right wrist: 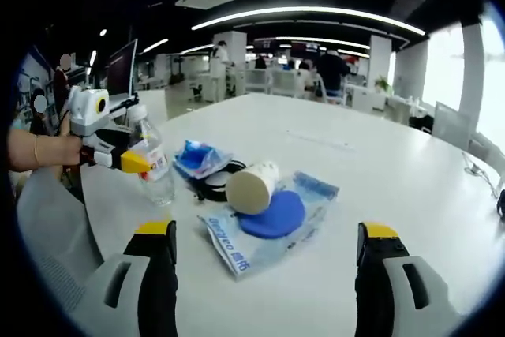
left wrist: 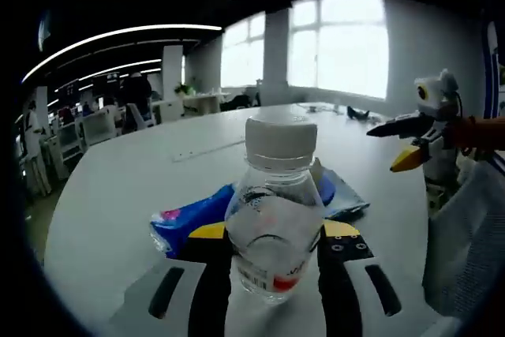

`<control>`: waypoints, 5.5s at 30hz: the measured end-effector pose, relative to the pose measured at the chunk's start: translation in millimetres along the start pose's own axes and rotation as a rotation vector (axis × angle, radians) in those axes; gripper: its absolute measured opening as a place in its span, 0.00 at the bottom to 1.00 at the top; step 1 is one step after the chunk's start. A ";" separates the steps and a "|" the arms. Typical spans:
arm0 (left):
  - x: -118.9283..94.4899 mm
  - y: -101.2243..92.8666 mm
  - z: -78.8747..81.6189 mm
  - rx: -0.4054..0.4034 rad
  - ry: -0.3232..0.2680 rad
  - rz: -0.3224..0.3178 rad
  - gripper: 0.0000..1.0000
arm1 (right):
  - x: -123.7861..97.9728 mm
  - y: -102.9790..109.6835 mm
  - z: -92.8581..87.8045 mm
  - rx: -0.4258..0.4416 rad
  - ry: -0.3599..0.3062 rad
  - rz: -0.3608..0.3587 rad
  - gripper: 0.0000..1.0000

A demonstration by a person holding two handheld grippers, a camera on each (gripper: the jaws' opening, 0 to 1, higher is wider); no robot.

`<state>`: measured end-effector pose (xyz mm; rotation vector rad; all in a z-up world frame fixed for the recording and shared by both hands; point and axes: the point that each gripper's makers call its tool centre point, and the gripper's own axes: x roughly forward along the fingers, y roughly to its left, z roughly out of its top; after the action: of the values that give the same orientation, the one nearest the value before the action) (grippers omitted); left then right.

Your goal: Arrange the tabletop items into an orderly group along one side of the table until the central work area is clear of visible clutter.

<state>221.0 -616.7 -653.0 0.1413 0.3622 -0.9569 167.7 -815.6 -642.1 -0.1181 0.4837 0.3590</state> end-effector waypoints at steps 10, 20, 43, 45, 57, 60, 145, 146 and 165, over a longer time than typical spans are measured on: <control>0.6 -2.9 -0.3 0.019 -0.011 -0.100 0.41 | -1.6 1.5 -3.1 0.005 0.012 0.009 0.92; 0.1 -5.4 -0.2 0.037 -0.016 -0.138 0.41 | -3.9 -0.7 -5.7 0.006 0.022 0.002 0.92; 4.6 -0.3 15.1 -0.135 -0.136 0.070 0.73 | -2.6 1.9 -16.7 0.030 0.058 0.019 0.92; 1.9 -0.9 12.9 -0.158 -0.138 0.095 0.75 | -2.7 2.0 -18.2 0.031 0.062 0.022 0.92; -13.7 7.2 3.3 -0.224 -0.141 0.292 0.72 | -2.8 11.5 -24.0 0.025 0.075 0.053 0.92; -14.2 2.7 1.9 -0.253 -0.131 0.316 0.71 | -2.5 13.2 -23.6 0.025 0.071 0.058 0.92; -43.4 69.4 57.8 -0.197 -0.158 0.604 0.34 | -1.9 2.7 -19.1 0.030 0.056 0.047 0.90; -43.6 71.1 59.1 -0.198 -0.162 0.602 0.34 | -1.4 2.3 -19.7 0.032 0.060 0.047 0.90; -31.8 134.3 87.5 -0.179 -0.208 0.633 0.33 | 8.6 -10.1 -24.0 0.015 0.099 0.027 0.90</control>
<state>335.4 -539.4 -565.5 -0.0116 0.1885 -0.3063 168.1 -827.0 -667.0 -0.1147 0.5860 0.3772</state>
